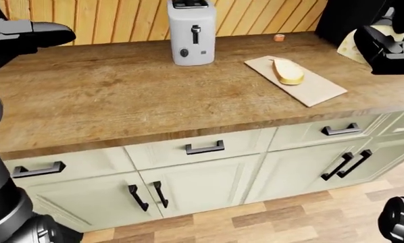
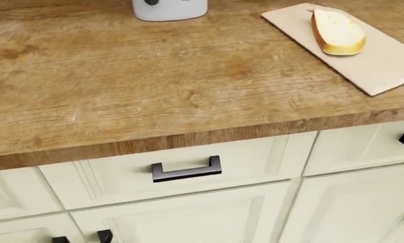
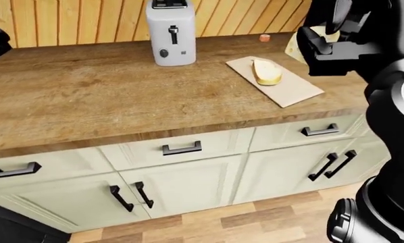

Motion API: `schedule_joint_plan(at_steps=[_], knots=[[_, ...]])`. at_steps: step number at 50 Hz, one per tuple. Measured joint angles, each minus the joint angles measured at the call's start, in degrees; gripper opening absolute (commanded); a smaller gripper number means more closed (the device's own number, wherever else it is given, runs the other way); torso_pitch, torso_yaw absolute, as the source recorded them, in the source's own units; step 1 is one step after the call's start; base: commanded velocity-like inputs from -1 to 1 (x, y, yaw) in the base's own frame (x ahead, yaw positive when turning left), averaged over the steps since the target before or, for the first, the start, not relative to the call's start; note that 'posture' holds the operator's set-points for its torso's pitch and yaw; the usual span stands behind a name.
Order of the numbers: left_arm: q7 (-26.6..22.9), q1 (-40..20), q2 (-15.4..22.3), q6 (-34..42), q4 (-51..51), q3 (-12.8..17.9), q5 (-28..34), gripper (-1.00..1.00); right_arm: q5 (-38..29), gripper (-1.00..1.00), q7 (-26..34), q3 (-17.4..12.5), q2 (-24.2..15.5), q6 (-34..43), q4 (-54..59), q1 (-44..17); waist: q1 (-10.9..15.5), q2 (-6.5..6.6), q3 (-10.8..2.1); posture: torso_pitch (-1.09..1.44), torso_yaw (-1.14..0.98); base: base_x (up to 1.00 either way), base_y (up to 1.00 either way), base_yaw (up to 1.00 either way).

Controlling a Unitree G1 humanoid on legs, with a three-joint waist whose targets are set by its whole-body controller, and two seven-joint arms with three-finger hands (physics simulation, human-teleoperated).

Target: Pick up the wedge of cheese and place it on the slice of bread to prepare a simple cheese on bread dish.

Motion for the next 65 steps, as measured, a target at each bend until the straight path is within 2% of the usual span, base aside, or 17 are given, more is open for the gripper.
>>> schedule_joint_plan(at_steps=[2, 4, 7, 10, 14, 15, 19, 28, 29, 34, 41, 43, 46, 54, 56, 60, 65], knots=[[0.03, -0.09, 0.16, -0.09, -0.09, 0.19, 0.01, 1.00, -0.34, -1.00, 0.33, 0.02, -0.05, -0.08, -0.01, -0.20, -0.15, 1.67, -0.22, 0.00, 0.00, 0.01, -0.26, 0.00], [0.13, 0.30, 0.35, -0.01, -0.03, 0.83, -0.04, 1.00, -0.49, -1.00, 0.68, 0.31, 0.50, 0.04, -0.57, 0.01, 0.49, 0.87, -0.09, 0.00, 0.00, 0.01, -0.25, 0.00], [0.53, 0.75, 0.39, 0.57, 0.85, 1.19, 0.03, 1.00, -0.40, -1.00, 1.55, 1.37, 0.77, 0.59, -0.39, 0.32, 0.33, 1.15, -0.86, 0.00, 0.00, 0.01, -0.21, 0.00], [0.58, 0.08, 0.64, 0.51, 0.53, 0.73, -0.01, 1.00, -0.99, -1.00, 1.96, 1.12, 0.66, 0.61, -0.29, -0.30, 0.01, -0.43, -1.04, 0.00, 0.00, 0.01, -0.21, 0.00], [0.41, -0.23, 0.87, 0.18, 0.00, 0.76, -0.20, 1.00, -1.87, -1.00, 2.14, 0.57, 0.70, 0.27, -0.97, -0.90, 0.12, -4.19, -0.97, 0.00, 0.00, 0.01, -0.21, 0.00], [0.41, -0.29, 0.64, 0.10, -0.14, 0.68, -0.22, 1.00, -2.10, -1.00, 2.15, 0.46, 0.60, 0.26, -0.88, -1.03, -0.23, -4.50, -1.26, 0.00, 0.00, 0.00, -0.21, 0.00], [-0.11, 0.25, 0.07, 0.38, -0.01, -0.92, -0.73, 1.00, -3.49, -1.00, 2.05, 0.26, 1.08, 1.00, 0.32, -0.16, -0.90, -3.22, -0.38, 0.00, 0.00, 0.01, -0.21, 0.00], [0.03, -0.35, 0.43, -0.22, -0.23, 0.02, -0.13, 1.00, -5.35, -1.00, 3.27, 2.37, 2.46, 0.69, -0.24, -2.01, -0.20, 2.29, -0.37, 0.00, 0.00, 0.01, -0.21, 0.00], [0.04, -0.06, 0.43, -0.28, -0.21, 0.28, -0.08, 1.00, -5.46, -1.00, 3.52, 2.66, 2.93, 0.62, -0.46, -1.74, 0.15, 1.52, -0.18, 0.00, 0.00, 0.00, -0.22, 0.00], [0.42, 0.31, 0.21, 0.58, 0.97, 0.55, 0.23, 1.00, -5.63, -1.00, 4.82, 3.08, 3.40, 1.44, -0.26, -1.50, -0.09, 0.86, -1.02, 0.00, 0.00, 0.01, -0.21, 0.00], [0.31, -0.11, 0.11, -0.15, 0.41, 0.59, 0.18, 1.00, -7.24, -1.00, 5.09, 2.13, 3.19, 0.68, -0.90, -2.33, -0.22, -4.54, -1.36, 0.00, 0.00, 0.01, -0.21, 0.00], [0.14, 0.38, -0.41, -0.17, 0.12, -0.25, -0.07, 1.00, -7.87, -1.00, 5.20, 1.31, 3.22, 0.84, -0.38, -1.38, -0.84, -3.73, -0.48, 0.00, 0.00, 0.00, -0.21, 0.00], [-0.25, 0.42, -0.35, 0.33, 0.56, -1.01, -0.50, 1.00, -8.72, -1.00, 5.14, 1.22, 3.33, 1.77, 0.30, -1.27, -0.70, -2.68, -0.37, 0.00, 0.00, 0.01, -0.21, 0.00], [0.00, -0.30, 0.25, -0.20, -0.36, 0.24, -0.27, 1.00, -9.32, -1.00, 6.01, 2.00, 3.64, 0.82, -0.22, -2.02, -0.41, 2.52, -0.44, 0.00, 0.00, 0.01, -0.21, 0.00], [0.20, 0.35, 0.09, -0.32, -0.01, 0.69, -0.06, 1.00, -9.31, -1.00, 6.24, 2.50, 4.28, 0.95, -0.83, -1.53, 0.18, 1.45, 0.03, 0.00, 0.00, 0.01, -0.21, 0.00], [0.26, 0.51, -0.05, 0.15, 1.37, 0.31, 0.29, 1.00, -9.07, -1.00, 6.94, 3.27, 4.37, 1.63, -0.36, -1.71, -0.14, 1.19, -1.02, 0.00, 0.00, 0.01, -0.21, 0.00], [0.18, 0.19, 0.12, 0.12, 0.05, 0.48, 0.23, 1.00, -10.41, -1.00, 7.16, 3.23, 4.27, 0.60, -0.97, -1.98, 0.05, -2.87, -0.79, 0.00, 0.00, 0.01, -0.21, 0.00]])
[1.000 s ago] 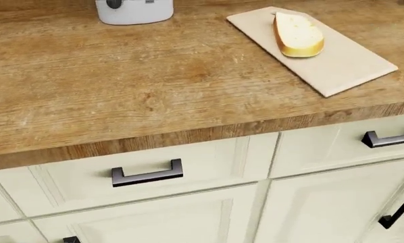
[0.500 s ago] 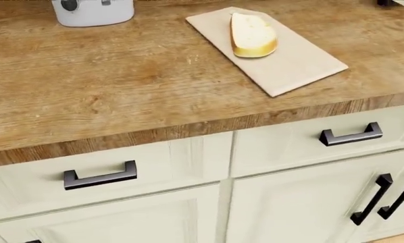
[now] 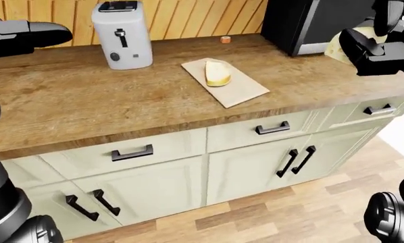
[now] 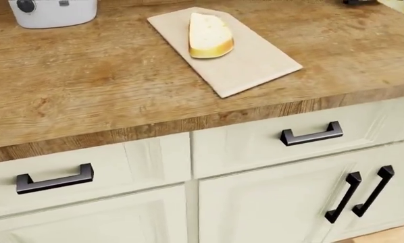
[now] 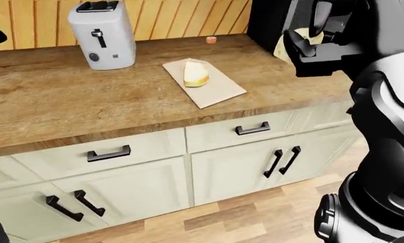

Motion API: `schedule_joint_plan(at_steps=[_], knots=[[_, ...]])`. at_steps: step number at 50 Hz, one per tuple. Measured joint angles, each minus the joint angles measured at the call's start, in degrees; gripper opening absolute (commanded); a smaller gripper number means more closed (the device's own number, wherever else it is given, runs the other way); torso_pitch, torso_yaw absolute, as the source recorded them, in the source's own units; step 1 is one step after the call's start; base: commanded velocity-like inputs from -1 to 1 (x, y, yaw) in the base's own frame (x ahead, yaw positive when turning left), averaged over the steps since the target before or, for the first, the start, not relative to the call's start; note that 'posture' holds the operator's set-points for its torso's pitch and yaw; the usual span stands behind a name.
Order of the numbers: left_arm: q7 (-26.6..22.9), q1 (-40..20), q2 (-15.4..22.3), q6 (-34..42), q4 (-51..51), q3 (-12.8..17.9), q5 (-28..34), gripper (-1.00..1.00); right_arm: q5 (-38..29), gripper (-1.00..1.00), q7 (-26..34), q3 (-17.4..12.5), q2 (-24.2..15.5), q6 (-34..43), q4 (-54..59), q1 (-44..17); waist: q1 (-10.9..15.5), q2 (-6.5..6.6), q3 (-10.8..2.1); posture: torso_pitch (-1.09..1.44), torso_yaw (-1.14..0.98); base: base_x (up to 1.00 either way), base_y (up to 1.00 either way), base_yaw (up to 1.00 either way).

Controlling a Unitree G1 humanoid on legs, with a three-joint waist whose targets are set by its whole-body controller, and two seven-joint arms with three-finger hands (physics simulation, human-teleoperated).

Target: Pick up the wedge of cheese and place it on the slice of bread to prepare a simple cheese on bread dish.

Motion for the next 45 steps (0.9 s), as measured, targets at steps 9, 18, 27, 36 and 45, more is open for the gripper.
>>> schedule_joint_plan(at_steps=[9, 18, 27, 36, 45], knots=[[-0.90, 0.14, -0.75, -0.22, 0.66, -1.33, -0.17, 1.00, -2.59, -1.00, 0.64, -0.31, 0.43, 0.66, 0.73, 0.34, -0.50, 2.91, 1.27, 0.00, 0.00, 0.06, -0.31, 0.00], [0.03, -0.01, -0.20, 0.30, 0.52, 0.08, 0.46, 1.00, -2.87, -1.00, 2.41, 1.05, 1.25, 1.10, 0.37, -0.10, 0.02, 2.39, 0.04, 0.00, 0.00, 0.08, -0.18, 0.00], [-0.90, 0.19, -1.06, -0.58, 0.62, -1.66, 0.17, 1.00, -5.08, -1.00, 2.26, -0.83, 1.38, 0.55, 0.86, 0.60, -0.63, 0.10, 0.83, 0.00, 0.00, 0.12, -0.31, 0.00], [-0.87, -0.59, -0.80, -0.85, 0.23, -1.25, 0.70, 1.00, -4.13, -1.00, 2.22, 0.00, 2.78, -0.66, 0.51, 0.02, -0.84, 0.17, 2.56, 0.00, 0.00, 0.00, 0.00, 0.00], [-1.03, 0.10, -1.19, -0.41, 0.57, -1.12, 0.83, 1.00, -6.62, -1.00, 3.15, 2.60, 3.13, -1.13, 1.14, 1.20, -1.90, 2.25, 1.77, 0.00, 0.00, 0.00, 0.00, 0.00]])
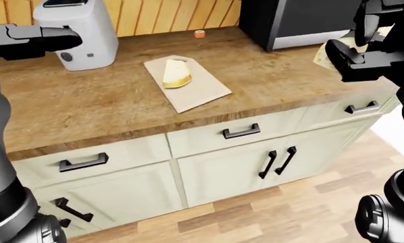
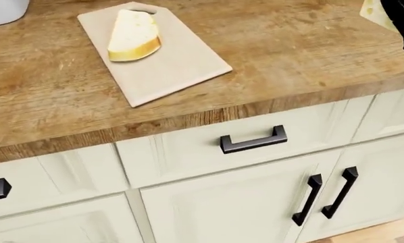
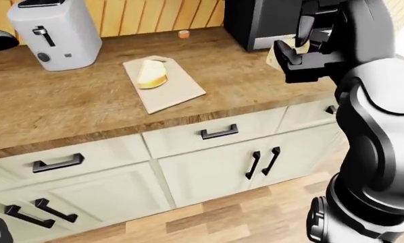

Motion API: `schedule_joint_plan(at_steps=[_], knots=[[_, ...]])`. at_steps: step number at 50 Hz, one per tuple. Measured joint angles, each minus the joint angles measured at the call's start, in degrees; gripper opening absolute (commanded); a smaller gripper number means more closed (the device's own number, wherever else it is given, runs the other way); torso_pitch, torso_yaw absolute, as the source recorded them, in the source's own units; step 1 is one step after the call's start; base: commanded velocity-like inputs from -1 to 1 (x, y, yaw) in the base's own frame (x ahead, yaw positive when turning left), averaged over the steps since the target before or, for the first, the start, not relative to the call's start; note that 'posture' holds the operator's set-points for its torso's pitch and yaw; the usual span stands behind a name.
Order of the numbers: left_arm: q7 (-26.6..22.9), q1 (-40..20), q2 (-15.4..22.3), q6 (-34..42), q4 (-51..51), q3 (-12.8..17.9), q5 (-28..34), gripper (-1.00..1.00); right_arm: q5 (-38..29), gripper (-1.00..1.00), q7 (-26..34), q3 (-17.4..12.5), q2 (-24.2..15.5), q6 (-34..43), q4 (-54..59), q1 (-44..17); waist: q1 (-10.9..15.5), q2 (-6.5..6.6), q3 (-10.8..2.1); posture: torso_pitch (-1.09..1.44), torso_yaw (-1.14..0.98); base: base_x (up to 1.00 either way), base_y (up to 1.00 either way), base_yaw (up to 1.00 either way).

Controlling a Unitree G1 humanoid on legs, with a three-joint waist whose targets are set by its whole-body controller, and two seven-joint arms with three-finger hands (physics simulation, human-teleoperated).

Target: Pick up the wedge of cheese and place it on the slice of bread to prepare a simple cheese on bread dish.

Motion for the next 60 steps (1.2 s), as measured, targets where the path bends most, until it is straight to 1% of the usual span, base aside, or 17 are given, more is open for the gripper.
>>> schedule_joint_plan(at_steps=[5, 10, 17, 19, 22, 24, 27, 32, 35, 37, 41, 45, 47, 49, 50, 52, 60], knots=[[0.28, 0.03, -0.01, 0.30, 0.48, 0.29, 0.30, 1.00, -1.37, -1.00, 1.39, 0.35, 0.55, -0.62, 0.23, -0.32, 0.53, -1.16, -0.67, 0.00, 0.00, 0.00, 0.00, 0.00], [0.18, -0.04, -0.01, 0.05, 0.47, 0.32, 0.35, 1.00, -2.49, -1.00, 2.08, 0.26, 1.06, -0.50, -0.36, -0.59, 1.03, -1.38, -1.11, 0.00, 0.00, 0.00, 0.00, 0.03], [0.48, -0.36, 0.47, 0.29, -0.03, 0.79, 0.31, 1.00, -3.38, -1.00, 3.00, 0.31, 1.48, -0.20, -0.65, -0.47, 1.39, 0.46, -1.94, 0.00, 0.00, 0.00, 0.00, 0.15], [0.32, -0.69, 0.60, -0.19, -0.42, 0.54, 0.26, 1.00, -3.84, -1.00, 3.08, 0.09, 1.51, -0.13, -0.82, -0.65, 1.17, -0.48, -1.77, 0.00, 0.00, 0.00, 0.00, 0.24], [0.06, -0.97, 0.56, -0.84, -0.55, 0.38, 0.21, 1.00, -4.43, -1.00, 3.25, 0.01, 1.47, -0.46, -0.75, -0.92, 1.02, -3.14, -1.84, 0.00, 0.00, 0.00, 0.00, 0.37], [-0.15, -0.28, -0.29, -0.98, -0.27, -0.54, 0.12, 1.00, -4.95, -1.00, 3.27, -0.67, 1.49, -0.35, -0.63, -0.29, 0.71, -2.51, -1.25, 0.00, 0.00, 0.02, 0.00, 0.53], [-0.50, 0.06, -0.32, -0.27, 0.77, -1.09, -0.10, 1.00, -5.45, -1.00, 3.42, -0.44, 1.81, 0.26, 0.09, -0.27, 1.35, -2.98, -1.27, 0.00, 0.00, 0.02, 0.00, 0.53], [-0.12, -0.39, 0.00, -0.31, 0.30, -0.03, 0.32, 1.00, -5.53, -1.00, 4.17, 0.42, 2.23, -0.23, -0.62, -0.76, 1.61, -0.63, -0.85, 0.00, 0.00, 0.04, 0.00, 0.53], [-0.09, -0.63, 0.07, -0.61, -0.21, -0.10, 0.36, 1.00, -5.72, -1.00, 4.49, 0.32, 2.34, -0.22, -0.28, -0.70, 1.18, 1.72, -1.00, 0.00, 0.00, 0.05, 0.00, 0.54], [-0.07, -0.79, 0.32, -0.53, -0.25, 0.03, 0.34, 1.00, -5.94, -1.00, 4.56, 0.45, 2.51, -0.25, -0.25, -1.08, 1.30, 3.58, -1.82, 0.00, 0.00, 0.05, 0.00, 0.53], [0.45, 0.14, 0.07, 0.31, 0.35, 0.84, 0.63, 1.00, -5.59, -1.00, 5.27, 1.93, 3.37, -0.10, -0.52, -0.23, 2.10, 2.24, -1.93, 0.00, 0.00, 0.07, 0.00, 0.47], [0.43, -0.30, 0.12, 0.05, 0.25, 0.67, 0.86, 1.00, -6.07, -1.00, 5.49, 1.70, 3.19, -0.71, 0.12, -0.69, 1.97, -0.23, -1.57, 0.00, 0.00, 0.05, 0.00, 0.17], [0.42, -0.63, 0.41, -0.11, -0.18, 1.01, 0.87, 1.00, -6.57, -1.00, 5.44, 1.36, 2.88, -0.89, -0.37, -1.47, 2.27, -1.24, -0.64, 0.00, 0.00, 0.00, 0.00, 0.00], [0.42, -0.87, 0.53, -0.15, -0.34, 1.02, 0.81, 1.00, -7.04, -1.00, 5.38, 1.10, 2.80, -0.98, -0.79, -1.70, 2.67, -3.11, -0.50, 0.00, 0.00, 0.00, 0.00, 0.00], [0.44, -0.67, 0.22, -0.22, -0.47, 0.97, 0.79, 1.00, -7.24, -1.00, 5.40, 1.07, 2.76, -1.07, -0.74, -1.56, 2.79, -3.14, -0.40, 0.00, 0.00, 0.00, 0.00, 0.00], [0.31, 0.08, -0.26, 0.08, -0.11, 0.27, 0.58, 1.00, -7.63, -1.00, 5.52, 1.12, 2.99, -0.81, -0.26, -0.78, 2.41, -1.95, 0.05, 0.00, 0.00, 0.00, 0.00, 0.00], [-0.32, -0.29, -0.10, 0.54, -0.10, -0.71, -0.14, 1.00, -8.64, -1.00, 6.30, 1.16, 3.18, 0.46, 0.09, -0.67, 0.78, 1.94, -0.30, 0.00, 0.00, 0.17, 0.00, 0.00]])
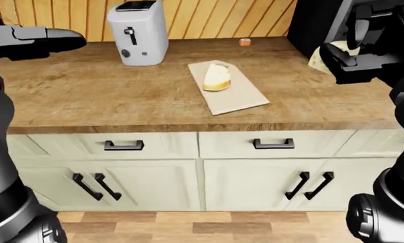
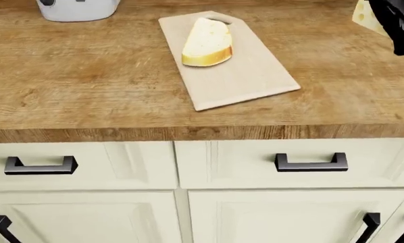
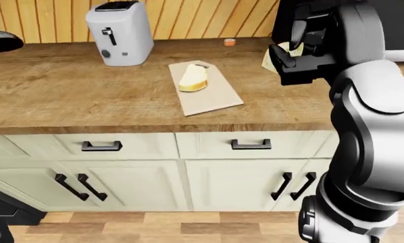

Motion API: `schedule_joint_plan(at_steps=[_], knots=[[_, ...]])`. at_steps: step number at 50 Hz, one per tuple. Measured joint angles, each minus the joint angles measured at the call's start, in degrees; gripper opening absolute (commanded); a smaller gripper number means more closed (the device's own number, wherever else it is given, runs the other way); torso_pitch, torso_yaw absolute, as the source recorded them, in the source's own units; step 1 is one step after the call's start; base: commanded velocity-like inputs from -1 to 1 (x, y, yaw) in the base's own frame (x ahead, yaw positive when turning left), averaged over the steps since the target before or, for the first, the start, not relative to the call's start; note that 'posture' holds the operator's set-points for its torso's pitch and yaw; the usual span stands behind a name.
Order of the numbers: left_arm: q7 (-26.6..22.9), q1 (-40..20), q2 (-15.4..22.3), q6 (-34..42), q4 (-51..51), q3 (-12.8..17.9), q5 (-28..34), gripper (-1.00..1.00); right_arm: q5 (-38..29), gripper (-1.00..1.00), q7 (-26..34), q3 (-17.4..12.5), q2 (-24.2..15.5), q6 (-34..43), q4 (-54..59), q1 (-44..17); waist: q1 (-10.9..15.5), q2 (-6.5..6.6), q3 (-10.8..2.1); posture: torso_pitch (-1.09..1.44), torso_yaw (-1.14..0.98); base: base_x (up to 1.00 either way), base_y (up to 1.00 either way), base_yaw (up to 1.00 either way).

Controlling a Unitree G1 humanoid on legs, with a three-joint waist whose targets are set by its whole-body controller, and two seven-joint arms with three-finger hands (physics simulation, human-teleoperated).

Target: Pick up the wedge of cheese and place it on the slice of bread to prepare a simple cheese on bread dish.

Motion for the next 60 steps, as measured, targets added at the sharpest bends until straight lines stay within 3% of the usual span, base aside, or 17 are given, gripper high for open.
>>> schedule_joint_plan(at_steps=[2, 4, 7, 10, 12, 15, 18, 22, 25, 26, 28, 30, 33, 36, 41, 47, 60], knots=[[0.01, -0.17, 0.37, -0.52, -0.50, 0.68, 0.06, 1.00, -0.19, -1.00, 0.16, -0.38, -0.04, -0.57, -0.75, -0.18, -0.01, 0.09, -0.12, 0.00, 0.00, 0.33, 0.00, 0.00], [0.25, -0.09, 0.69, -0.84, -0.62, 1.64, 0.25, 1.00, -0.22, -1.00, 0.33, -0.20, 0.15, -1.07, -1.27, -0.25, 0.36, -1.07, -0.36, 0.00, 0.00, 0.33, 0.00, 0.00], [0.74, 0.09, 0.79, -0.83, -0.14, 2.21, 0.64, 1.00, -0.11, -1.00, 0.70, 0.55, 0.47, -1.82, -1.00, -0.15, 0.35, -0.99, -1.14, 0.00, 0.00, 0.33, 0.00, 0.00], [0.79, -0.35, 0.96, -0.67, -0.29, 1.90, 0.56, 1.00, -0.24, -1.00, 0.99, 1.01, 0.75, -1.96, -0.48, -0.28, 0.88, -2.73, -1.10, 0.00, 0.00, 0.32, 0.00, 0.00], [0.68, -0.47, 1.05, -0.65, -0.51, 1.84, 0.30, 1.00, -0.37, -1.00, 1.17, 1.13, 0.82, -1.87, -0.43, -0.43, 1.16, -4.75, -1.12, 0.00, 0.00, 0.32, 0.00, 0.00], [0.60, 0.29, 0.03, -0.56, -0.45, 0.86, -0.19, 1.00, -0.92, -1.00, 1.26, 0.31, 0.77, -1.62, -0.29, 0.56, 0.15, -4.18, -0.30, 0.00, 0.00, 0.33, 0.00, 0.00], [0.37, 0.50, 0.01, 0.05, 0.20, 0.03, -0.72, 1.00, -1.41, -1.00, 1.29, -0.19, 0.65, -0.71, 0.10, 0.57, -0.18, -4.10, -0.46, 0.00, 0.00, 0.33, 0.00, 0.00], [0.57, 0.28, 0.36, -0.52, 0.28, 1.00, -0.52, 1.00, -1.50, -1.00, 1.22, -0.60, 0.35, -1.06, -1.50, -0.25, -0.54, -1.52, -0.31, 0.00, 0.00, 0.33, 0.00, 0.00], [0.78, -0.04, 0.77, -1.36, 0.23, 1.54, -0.26, 1.00, -1.50, -1.00, 1.16, -0.31, 0.69, -1.84, -1.43, -0.48, -0.66, 1.21, -1.03, 0.00, 0.00, 0.30, 0.00, 0.00], [0.87, 0.25, 0.65, -1.70, 0.35, 1.80, -0.12, 1.00, -1.42, -1.00, 1.23, 0.20, 1.12, -1.84, -1.38, -0.05, -0.17, 0.65, -0.83, 0.00, 0.00, 0.21, 0.00, 0.00], [1.12, 1.01, 0.23, -1.79, 1.11, 1.88, 0.27, 1.00, -0.88, -1.00, 1.75, 1.31, 1.35, -1.23, -1.13, 0.43, 0.34, 1.20, -0.47, 0.00, 0.00, 0.09, 0.00, 0.00], [1.12, 0.67, 0.21, -1.60, 1.51, 1.53, 0.46, 1.00, -0.52, -1.00, 2.16, 1.23, 1.19, -1.09, -1.17, 0.36, 0.15, 0.76, 0.16, 0.00, 0.00, 0.01, 0.00, 0.00], [0.80, 0.47, 0.02, -1.90, 1.34, 1.18, 0.46, 1.00, -0.58, -1.00, 2.31, 0.80, 1.23, -1.36, -1.34, -0.06, 0.10, -1.35, 1.20, 0.00, 0.00, 0.00, 0.00, 0.00], [0.65, 0.72, -0.38, -1.89, 1.24, 1.04, 0.39, 1.00, -0.63, -1.00, 2.30, 0.60, 1.29, -1.86, -1.70, -0.17, 0.52, -4.11, 0.95, 0.00, 0.00, 0.00, 0.00, 0.00], [0.29, 1.19, -0.47, -0.86, 2.13, 0.42, -0.15, 1.00, -0.88, -1.00, 2.12, 0.65, 1.56, -1.35, -0.89, 0.46, 0.25, -2.34, 0.02, 0.00, 0.00, 0.00, 0.00, 0.00], [0.82, 0.77, 0.81, -1.56, 0.39, 2.16, -0.97, 1.00, -1.60, -1.00, 2.20, 1.65, 1.96, -1.78, -0.94, 0.24, 0.07, -1.43, -0.85, 0.00, 0.00, 0.00, 0.00, 0.00], [1.89, 2.01, 1.42, -1.92, 1.55, 2.37, -2.02, 1.00, -3.67, -1.00, 3.25, 5.20, 5.00, 2.62, -1.90, -4.87, -0.21, -1.36, -0.39, 0.00, 0.00, 0.00, 0.00, 0.00]])
